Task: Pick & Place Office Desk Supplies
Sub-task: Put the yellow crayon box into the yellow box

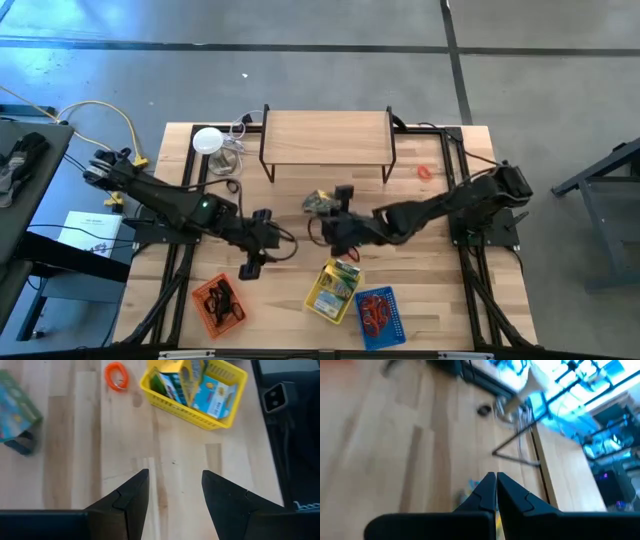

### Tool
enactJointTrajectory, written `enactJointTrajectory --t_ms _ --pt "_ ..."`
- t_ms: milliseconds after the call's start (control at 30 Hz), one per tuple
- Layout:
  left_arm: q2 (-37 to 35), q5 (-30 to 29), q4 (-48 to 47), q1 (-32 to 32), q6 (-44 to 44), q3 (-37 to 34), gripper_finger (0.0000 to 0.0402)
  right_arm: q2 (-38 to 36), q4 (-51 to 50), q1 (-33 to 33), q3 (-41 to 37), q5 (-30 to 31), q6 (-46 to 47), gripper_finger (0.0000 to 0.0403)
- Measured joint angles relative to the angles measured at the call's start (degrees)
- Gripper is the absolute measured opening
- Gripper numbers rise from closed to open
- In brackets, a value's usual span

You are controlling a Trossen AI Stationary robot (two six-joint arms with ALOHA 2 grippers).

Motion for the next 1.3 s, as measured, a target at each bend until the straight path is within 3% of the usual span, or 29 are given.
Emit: enactJointTrajectory --t_ms 300,533,700,1067,1300 --pt "0.0 -6.4 0.0 -6.8 -4.7 0.0 0.0177 0.0 -1.4 9.8 2.6 6.0 2.7 0.0002" --pt "0.0 -20.6 0.0 -10.9 -6.3 0.0 0.0177 0.0 -3.3 13.3 2.6 6.3 11.6 0.0002" --pt "1.0 -32.9 0.0 -9.9 -5.1 0.0 0.0177 0.0 -3.3 15.6 2.6 6.3 16.3 0.0002" --pt "13.8 -32.5 -1.0 -0.5 18.6 -1.6 0.0177 0.0 -4.7 19.7 2.6 6.1 20.6 0.0002" --pt "21.7 -29.9 1.2 7.6 25.9 -1.6 0.0177 0.0 -9.5 20.5 2.6 5.7 26.8 0.0002"
